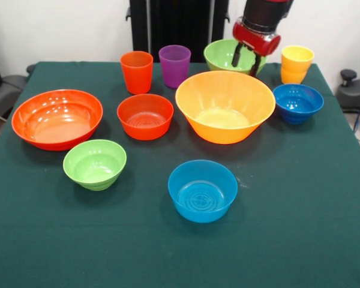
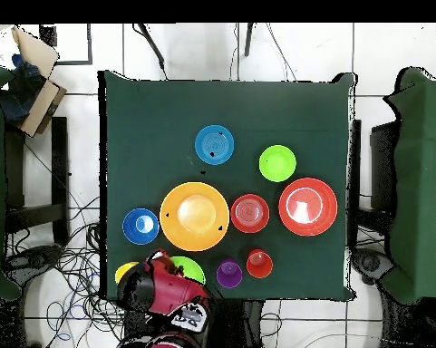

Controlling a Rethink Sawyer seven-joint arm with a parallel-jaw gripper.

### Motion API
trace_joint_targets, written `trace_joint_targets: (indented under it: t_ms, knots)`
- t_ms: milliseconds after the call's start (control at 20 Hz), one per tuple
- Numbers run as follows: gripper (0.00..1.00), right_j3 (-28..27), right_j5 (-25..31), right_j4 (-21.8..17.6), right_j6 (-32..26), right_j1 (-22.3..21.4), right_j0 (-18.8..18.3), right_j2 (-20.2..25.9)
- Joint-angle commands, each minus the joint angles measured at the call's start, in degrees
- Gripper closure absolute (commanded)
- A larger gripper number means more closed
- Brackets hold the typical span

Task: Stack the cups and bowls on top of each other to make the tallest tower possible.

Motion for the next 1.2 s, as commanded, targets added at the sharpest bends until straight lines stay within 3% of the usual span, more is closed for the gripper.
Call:
trace_joint_targets:
  t_ms: [50,650,1200]
  knots:
    - [0.0,0.91,-5.82,-3.85,9.05,3.4,-3.48,7.44]
    - [0.0,0.27,-6.59,-5.52,8.62,4.67,-4.75,8.27]
    - [0.0,0.6,-5.57,-2.49,11.45,5.21,-2.79,9.08]
